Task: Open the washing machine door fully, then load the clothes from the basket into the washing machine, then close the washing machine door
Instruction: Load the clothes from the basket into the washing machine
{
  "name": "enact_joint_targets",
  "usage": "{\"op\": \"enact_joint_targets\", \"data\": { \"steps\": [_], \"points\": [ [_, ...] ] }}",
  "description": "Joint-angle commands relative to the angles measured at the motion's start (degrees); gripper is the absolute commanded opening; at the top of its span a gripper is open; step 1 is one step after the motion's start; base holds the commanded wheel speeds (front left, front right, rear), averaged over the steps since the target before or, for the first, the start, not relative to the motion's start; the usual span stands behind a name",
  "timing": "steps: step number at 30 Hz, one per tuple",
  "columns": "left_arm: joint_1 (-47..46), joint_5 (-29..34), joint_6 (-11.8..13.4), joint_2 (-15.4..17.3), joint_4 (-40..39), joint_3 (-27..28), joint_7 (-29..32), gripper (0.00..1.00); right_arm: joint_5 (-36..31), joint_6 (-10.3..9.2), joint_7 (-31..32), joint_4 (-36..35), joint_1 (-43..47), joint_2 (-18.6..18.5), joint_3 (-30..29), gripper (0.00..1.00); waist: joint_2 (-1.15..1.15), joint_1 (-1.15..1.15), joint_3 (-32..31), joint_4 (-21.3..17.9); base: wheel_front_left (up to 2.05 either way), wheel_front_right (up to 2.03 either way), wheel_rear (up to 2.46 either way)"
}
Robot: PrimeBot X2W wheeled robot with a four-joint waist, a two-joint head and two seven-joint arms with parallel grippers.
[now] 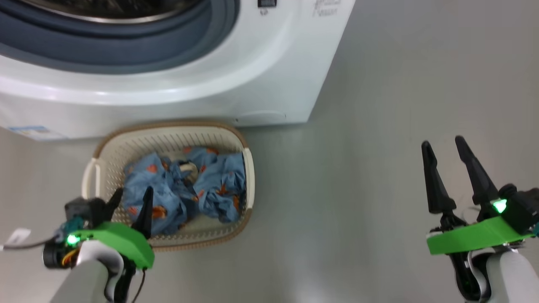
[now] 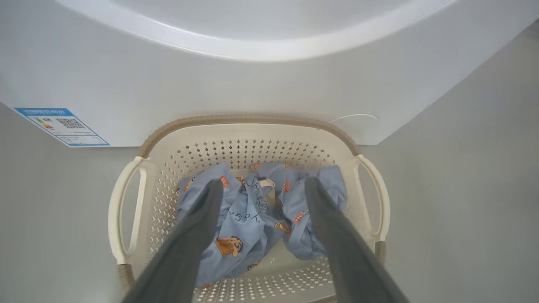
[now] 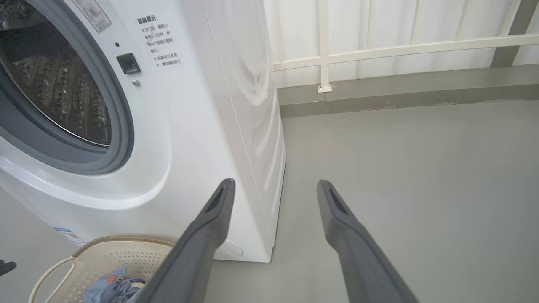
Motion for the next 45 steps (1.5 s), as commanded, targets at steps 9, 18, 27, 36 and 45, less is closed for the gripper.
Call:
{"op": "enact_joint_targets", "data": {
  "steps": [9,18,27,36,45],
  "points": [
    [-13.02,-5.54,-0.09,2.5,14.97,-7.13,-0.1,1.0,-1.11,0.16,-0.69,-2.71,-4.51,0.54,1.73,1.0,0.0,0.0,13.64,-2.47,0.0,0.0,0.0],
    [-21.21,-10.99,-0.09,3.97,22.54,-14.98,2.43,1.0,-1.71,0.16,-0.69,-3.84,-7.08,0.73,3.0,1.0,0.0,0.0,19.03,-2.99,0.0,0.0,0.0],
    [-27.18,-15.79,-0.09,4.9,26.57,-19.22,4.28,1.0,-2.09,0.16,-0.69,-5.47,-8.0,0.64,3.71,1.0,0.0,0.0,22.79,-3.68,0.0,0.0,0.0],
    [-30.48,-16.93,-0.09,4.88,31.2,-21.32,5.7,1.0,-2.37,0.16,-0.69,-6.51,-7.93,0.81,4.3,1.0,0.0,0.0,24.11,-4.4,0.0,0.0,0.0],
    [-31.69,-17.82,-0.09,5.45,32.76,-22.17,6.93,1.0,-2.41,0.16,-0.69,-7.41,-7.57,0.91,5.04,1.0,0.0,0.0,24.76,-5.34,0.0,0.0,0.0]
  ]
}}
